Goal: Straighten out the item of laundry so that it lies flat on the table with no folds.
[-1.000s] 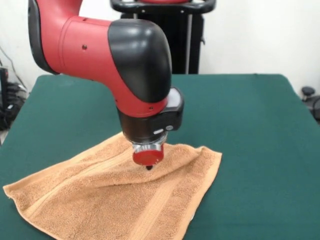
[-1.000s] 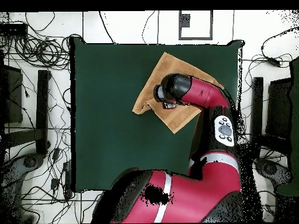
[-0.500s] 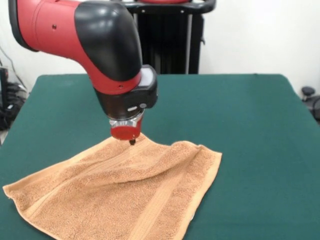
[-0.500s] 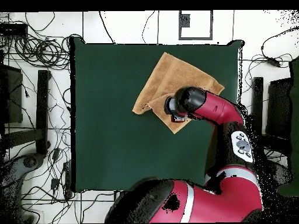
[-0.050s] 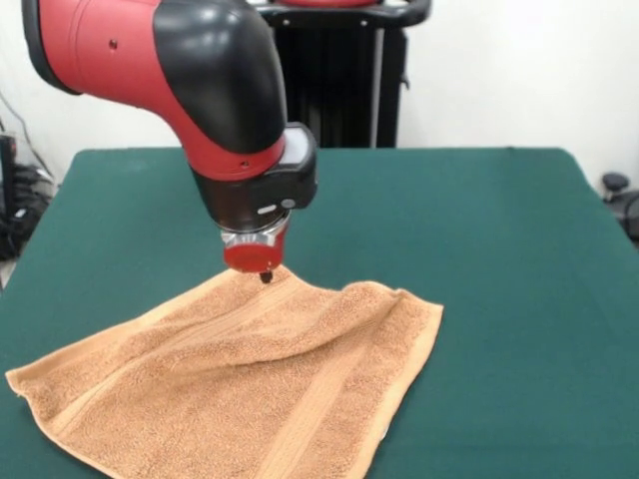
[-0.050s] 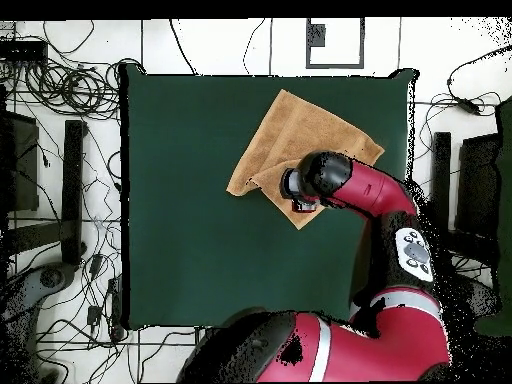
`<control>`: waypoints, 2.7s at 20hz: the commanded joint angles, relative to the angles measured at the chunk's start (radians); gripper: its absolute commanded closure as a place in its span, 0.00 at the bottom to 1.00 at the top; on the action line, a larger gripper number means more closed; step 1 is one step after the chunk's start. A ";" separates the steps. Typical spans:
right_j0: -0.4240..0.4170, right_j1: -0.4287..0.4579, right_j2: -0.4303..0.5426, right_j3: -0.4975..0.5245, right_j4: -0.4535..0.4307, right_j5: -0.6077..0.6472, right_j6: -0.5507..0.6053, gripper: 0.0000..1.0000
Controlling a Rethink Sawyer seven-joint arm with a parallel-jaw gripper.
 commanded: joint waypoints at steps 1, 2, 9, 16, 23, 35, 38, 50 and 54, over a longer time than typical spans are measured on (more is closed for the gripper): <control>0.056 0.039 0.016 0.048 -0.011 0.011 0.060 1.00; 0.062 0.045 0.014 0.044 -0.007 0.010 0.071 1.00; 0.126 0.110 -0.034 0.019 0.004 -0.039 0.148 1.00; 0.111 0.120 -0.007 0.053 0.049 -0.061 0.132 1.00; 0.128 0.102 -0.040 0.063 0.055 -0.056 0.173 1.00; 0.243 -0.034 -0.234 0.093 0.038 0.029 0.252 1.00; 0.266 -0.042 -0.259 0.130 0.048 0.001 0.269 1.00; 0.340 0.004 -0.356 0.134 0.130 -0.240 0.391 1.00; 0.335 0.018 -0.360 0.149 0.175 -0.297 0.376 1.00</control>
